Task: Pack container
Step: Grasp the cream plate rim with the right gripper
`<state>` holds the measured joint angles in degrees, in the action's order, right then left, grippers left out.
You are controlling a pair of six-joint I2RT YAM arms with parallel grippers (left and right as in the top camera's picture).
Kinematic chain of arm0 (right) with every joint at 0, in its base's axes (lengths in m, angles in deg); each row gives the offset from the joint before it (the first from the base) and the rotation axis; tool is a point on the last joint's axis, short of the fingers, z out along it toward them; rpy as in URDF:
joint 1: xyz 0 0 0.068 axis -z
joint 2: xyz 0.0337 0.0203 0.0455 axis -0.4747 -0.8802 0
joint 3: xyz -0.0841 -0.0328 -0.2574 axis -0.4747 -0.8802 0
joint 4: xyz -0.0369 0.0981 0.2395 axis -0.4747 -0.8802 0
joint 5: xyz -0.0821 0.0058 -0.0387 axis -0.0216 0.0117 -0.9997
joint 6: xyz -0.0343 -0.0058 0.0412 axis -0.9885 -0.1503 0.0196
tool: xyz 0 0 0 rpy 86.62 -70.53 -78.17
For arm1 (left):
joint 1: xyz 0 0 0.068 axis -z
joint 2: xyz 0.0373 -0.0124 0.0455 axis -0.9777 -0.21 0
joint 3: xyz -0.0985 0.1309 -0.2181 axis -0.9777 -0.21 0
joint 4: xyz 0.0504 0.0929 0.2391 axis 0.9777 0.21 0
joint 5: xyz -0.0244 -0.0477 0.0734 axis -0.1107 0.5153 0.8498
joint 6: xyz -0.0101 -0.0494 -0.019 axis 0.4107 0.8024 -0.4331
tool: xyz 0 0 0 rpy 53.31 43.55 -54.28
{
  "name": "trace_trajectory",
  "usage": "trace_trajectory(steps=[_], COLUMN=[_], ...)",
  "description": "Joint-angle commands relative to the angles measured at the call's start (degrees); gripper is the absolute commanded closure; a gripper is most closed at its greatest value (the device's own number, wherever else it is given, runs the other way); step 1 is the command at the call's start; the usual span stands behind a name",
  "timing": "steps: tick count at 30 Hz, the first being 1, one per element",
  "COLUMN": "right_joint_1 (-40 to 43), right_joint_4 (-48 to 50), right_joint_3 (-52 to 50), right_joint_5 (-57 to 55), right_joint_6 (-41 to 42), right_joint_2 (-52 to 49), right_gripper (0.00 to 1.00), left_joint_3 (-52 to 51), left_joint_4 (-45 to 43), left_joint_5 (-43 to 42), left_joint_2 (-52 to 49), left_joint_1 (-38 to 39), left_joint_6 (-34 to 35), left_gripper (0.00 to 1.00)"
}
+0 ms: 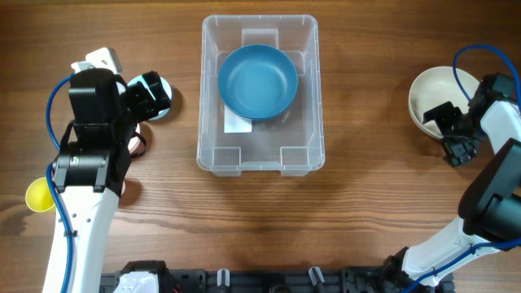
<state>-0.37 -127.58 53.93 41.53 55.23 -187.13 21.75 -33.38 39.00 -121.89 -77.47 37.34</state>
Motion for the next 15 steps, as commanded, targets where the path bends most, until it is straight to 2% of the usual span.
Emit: trace_trajectory(steps=[1, 2, 7, 10, 12, 14, 15], right_joint_1=[0.09, 0.07, 0.07, 0.07, 0.07, 0.07, 0.07], right_joint_4=[1.11, 1.44, 1.81, 1.70, 1.68, 1.49, 1.33], right_joint_3=[-0.26, -0.26, -0.26, -0.26, -0.26, -0.26, -0.26], right_joint_5=[0.57, 0.42, 0.17, 0.15, 0.17, 0.15, 0.00], right_joint_6=[1.05, 1.07, 2.64, 2.56, 2.56, 2.54, 2.54], right_joint_2=[-0.87, -0.87, -0.87, -0.87, -0.87, -0.87, -0.87], right_gripper=[0.04, 0.17, 0.57, 0.64, 0.72, 0.74, 0.80], left_joint_3=[1.14, 1.14, 1.14, 1.14, 1.14, 1.14, 1.14], left_joint_4=[-0.17, -0.15, -0.17, -0.17, -0.20, -0.17, -0.17], left_joint_5=[0.35, 0.35, 0.35, 0.35, 0.35, 0.35, 0.35], left_joint_2=[-0.59, -0.59, -0.59, -0.59, -0.59, -0.59, -0.59], left_joint_1=[-0.31, -0.31, -0.31, -0.31, -0.31, -0.31, -0.31], left_joint_6=[0.31, 0.31, 0.31, 0.31, 0.31, 0.31, 0.31], left_gripper=[0.00, 0.00, 0.00, 0.00, 0.00, 0.00, 0.00])
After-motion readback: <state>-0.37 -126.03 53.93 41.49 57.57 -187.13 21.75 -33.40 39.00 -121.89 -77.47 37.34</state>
